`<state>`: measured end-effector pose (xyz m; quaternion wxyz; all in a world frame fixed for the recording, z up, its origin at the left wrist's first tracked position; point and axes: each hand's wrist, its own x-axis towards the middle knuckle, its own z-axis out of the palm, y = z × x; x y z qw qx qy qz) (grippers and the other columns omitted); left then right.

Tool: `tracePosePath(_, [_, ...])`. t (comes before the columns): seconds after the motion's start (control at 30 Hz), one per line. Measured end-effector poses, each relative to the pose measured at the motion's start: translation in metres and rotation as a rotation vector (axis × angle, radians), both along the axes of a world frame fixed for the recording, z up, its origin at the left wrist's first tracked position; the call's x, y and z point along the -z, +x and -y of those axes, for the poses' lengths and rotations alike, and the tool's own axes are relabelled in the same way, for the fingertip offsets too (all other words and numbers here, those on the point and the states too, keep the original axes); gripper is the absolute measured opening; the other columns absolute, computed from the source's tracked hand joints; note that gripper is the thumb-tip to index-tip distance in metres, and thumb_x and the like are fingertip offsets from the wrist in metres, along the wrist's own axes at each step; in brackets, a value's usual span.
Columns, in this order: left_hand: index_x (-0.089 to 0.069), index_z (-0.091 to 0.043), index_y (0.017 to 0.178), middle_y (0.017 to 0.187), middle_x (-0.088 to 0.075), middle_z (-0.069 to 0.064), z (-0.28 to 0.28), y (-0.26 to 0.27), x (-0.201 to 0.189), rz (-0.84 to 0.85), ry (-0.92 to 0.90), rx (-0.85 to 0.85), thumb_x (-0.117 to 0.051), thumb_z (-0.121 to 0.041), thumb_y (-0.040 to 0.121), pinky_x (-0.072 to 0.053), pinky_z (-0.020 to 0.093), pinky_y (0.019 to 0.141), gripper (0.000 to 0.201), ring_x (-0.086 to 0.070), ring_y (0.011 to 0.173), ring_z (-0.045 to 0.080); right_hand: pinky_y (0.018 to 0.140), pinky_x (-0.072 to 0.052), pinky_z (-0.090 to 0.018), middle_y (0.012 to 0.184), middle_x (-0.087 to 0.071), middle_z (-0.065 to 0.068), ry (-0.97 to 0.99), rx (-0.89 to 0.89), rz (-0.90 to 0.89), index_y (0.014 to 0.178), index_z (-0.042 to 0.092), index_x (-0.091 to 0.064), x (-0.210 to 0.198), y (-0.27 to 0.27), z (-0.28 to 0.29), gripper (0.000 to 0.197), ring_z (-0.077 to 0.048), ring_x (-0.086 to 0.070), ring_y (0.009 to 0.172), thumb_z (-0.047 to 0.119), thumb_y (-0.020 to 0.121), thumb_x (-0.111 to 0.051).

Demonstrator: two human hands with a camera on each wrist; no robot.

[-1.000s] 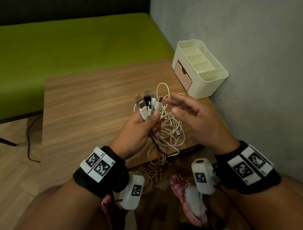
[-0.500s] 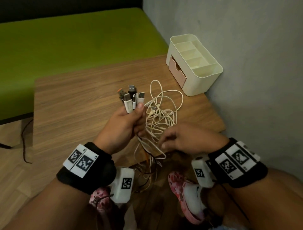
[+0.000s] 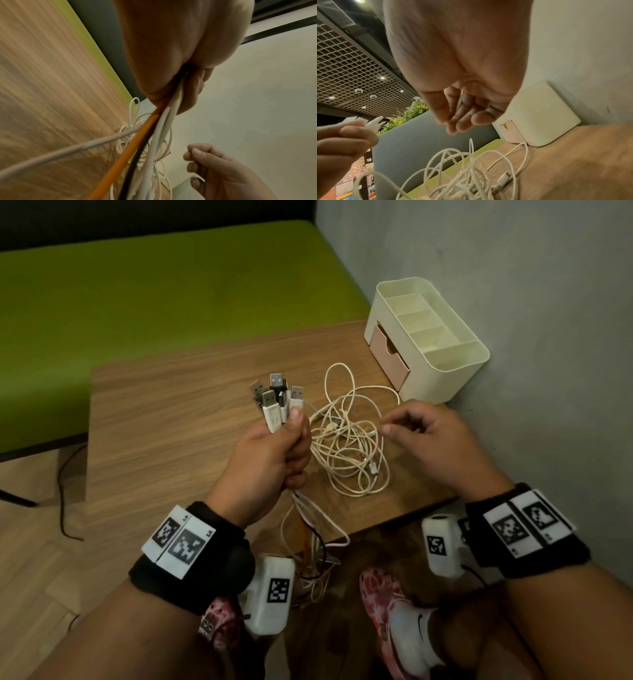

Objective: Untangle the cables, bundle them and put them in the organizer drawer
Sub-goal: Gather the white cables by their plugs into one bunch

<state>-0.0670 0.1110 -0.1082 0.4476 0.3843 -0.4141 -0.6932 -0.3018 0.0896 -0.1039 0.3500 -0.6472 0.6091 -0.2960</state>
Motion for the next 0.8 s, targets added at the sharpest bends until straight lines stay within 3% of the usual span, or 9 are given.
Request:
tracePosePath(0.07, [-0.041,-0.018,0.077,0.058,-0.026,-0.006,0.002,-0.001,0.001,0.010,-0.002,-0.010,-0.041,-0.037,0.097,-0.023,0.020,0.043,0.028,-0.023,0.048,0.007,0.073,-0.044,-0.004,0.106,-0.066,0.011,-0.098,-0.051,-0.027,0.112,0.030,-0.071,0.002,0.007,0.004,0.020,0.008,-0.057,0.091,0.023,0.093,-0.066])
tracePosePath(0.17, [-0.041,-0.018,0.078,0.058,-0.026,-0.005,0.003,-0.001,0.002,0.027,-0.001,-0.012,-0.042,-0.038,0.096,-0.023,0.021,0.044,0.027,-0.023,0.048,0.008,0.096,-0.040,-0.015,0.136,-0.053,0.018,-0.095,-0.295,-0.114,0.134,0.043,-0.056,0.006,0.024,0.006,0.040,0.004,-0.047,0.122,0.039,0.094,-0.061])
tracePosePath(0.3, [-0.042,-0.016,0.078,0.059,-0.025,-0.003,0.005,0.002,0.002,0.027,-0.001,-0.027,-0.041,-0.034,0.102,-0.025,0.021,0.044,0.030,-0.023,0.048,0.008,0.105,-0.034,-0.034,0.140,-0.041,0.016,-0.103,-0.491,-0.502,0.141,0.041,-0.047,0.025,0.048,0.005,0.069,-0.010,-0.032,0.129,0.072,0.079,-0.052])
tracePosePath(0.33, [-0.042,-0.016,0.079,0.060,-0.025,-0.003,0.005,0.003,0.001,0.031,-0.002,-0.028,-0.039,-0.033,0.103,-0.025,0.021,0.044,0.030,-0.023,0.048,0.008,0.103,-0.037,-0.039,0.137,-0.044,0.013,-0.123,-0.484,-0.590,0.135,0.037,-0.055,0.030,0.051,0.004,0.066,-0.012,-0.034,0.126,0.071,0.079,-0.050])
tracePosePath(0.4, [-0.041,-0.016,0.079,0.059,-0.025,-0.003,0.005,0.003,0.000,0.041,0.004,-0.033,-0.037,-0.030,0.104,-0.024,0.021,0.044,0.030,-0.023,0.048,0.008,0.093,-0.048,-0.043,0.124,-0.055,0.008,-0.236,-0.432,-0.533,0.114,0.022,-0.070,0.034,0.052,0.004,0.047,-0.014,-0.047,0.113,0.054,0.085,-0.052])
tracePosePath(0.53, [-0.040,-0.015,0.080,0.058,-0.026,-0.004,0.006,0.006,-0.002,0.026,0.000,-0.049,-0.040,-0.032,0.104,-0.024,0.021,0.044,0.030,-0.023,0.047,0.009,0.074,-0.050,-0.018,0.106,-0.063,0.015,-0.113,-0.205,-0.155,0.103,0.022,-0.072,0.012,0.038,0.006,0.027,0.001,-0.060,0.091,0.040,0.097,-0.053])
tracePosePath(0.67, [-0.040,-0.014,0.081,0.058,-0.026,-0.005,0.008,0.009,-0.003,0.028,-0.008,-0.049,-0.042,-0.034,0.100,-0.024,0.021,0.044,0.028,-0.023,0.048,0.009,0.073,-0.059,-0.035,0.093,-0.075,0.000,0.109,0.114,0.307,0.092,0.017,-0.072,-0.008,0.028,0.010,0.033,-0.017,-0.072,0.083,0.039,0.101,-0.049])
tracePosePath(0.7, [-0.040,-0.014,0.081,0.058,-0.027,-0.005,0.008,0.009,-0.002,0.040,-0.010,-0.052,-0.040,-0.033,0.103,-0.024,0.021,0.044,0.029,-0.023,0.048,0.009,0.072,-0.059,-0.037,0.089,-0.075,-0.002,0.119,0.163,0.280,0.090,0.018,-0.072,-0.008,0.027,0.012,0.034,-0.019,-0.072,0.081,0.040,0.101,-0.048])
tracePosePath(0.8, [-0.041,-0.014,0.080,0.059,-0.027,-0.004,0.008,0.008,-0.001,0.055,0.000,-0.060,-0.040,-0.032,0.104,-0.024,0.022,0.044,0.030,-0.024,0.049,0.009,0.069,-0.049,-0.031,0.093,-0.066,0.000,0.108,0.143,-0.134,0.093,0.023,-0.067,0.004,0.016,0.016,0.025,-0.017,-0.063,0.083,0.042,0.099,-0.052])
